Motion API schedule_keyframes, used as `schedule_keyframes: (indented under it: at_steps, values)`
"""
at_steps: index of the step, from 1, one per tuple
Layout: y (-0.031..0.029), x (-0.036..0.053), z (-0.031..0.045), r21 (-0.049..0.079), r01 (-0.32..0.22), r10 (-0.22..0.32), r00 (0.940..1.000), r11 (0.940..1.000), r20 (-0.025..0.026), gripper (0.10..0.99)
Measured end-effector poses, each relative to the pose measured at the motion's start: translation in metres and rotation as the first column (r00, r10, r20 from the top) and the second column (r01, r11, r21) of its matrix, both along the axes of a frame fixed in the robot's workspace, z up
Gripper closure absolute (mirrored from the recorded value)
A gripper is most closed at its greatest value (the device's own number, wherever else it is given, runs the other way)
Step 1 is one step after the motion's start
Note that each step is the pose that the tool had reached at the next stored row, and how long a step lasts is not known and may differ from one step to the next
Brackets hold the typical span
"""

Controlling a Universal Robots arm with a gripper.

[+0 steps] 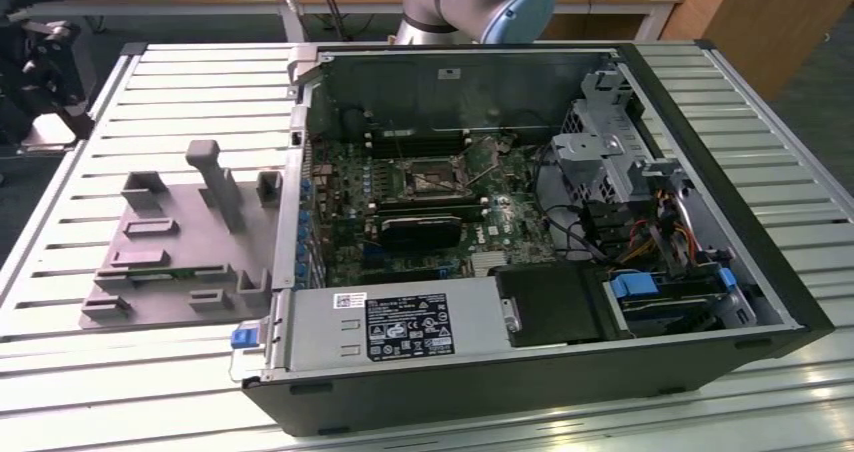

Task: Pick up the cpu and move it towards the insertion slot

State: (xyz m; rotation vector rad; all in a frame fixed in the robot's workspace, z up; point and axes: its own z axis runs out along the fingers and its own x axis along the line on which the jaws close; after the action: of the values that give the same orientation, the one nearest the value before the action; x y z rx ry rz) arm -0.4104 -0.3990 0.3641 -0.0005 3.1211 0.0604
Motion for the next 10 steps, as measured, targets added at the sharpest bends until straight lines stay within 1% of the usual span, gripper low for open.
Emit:
schedule_keyframes:
  at_steps: [5,7,10]
  values:
    - [0.0003,0.0000,0.0122,0.000,0.000,0.000,1.0000,1.0000,0.0028,0.549]
    - [0.0004,0.0000,0.0143,0.000,0.000,0.000,1.0000,1.0000,0.0034,0.549]
    - [0.0005,0.0000,0.0144,0.000,0.000,0.000,1.0000,1.0000,0.0037,0.549]
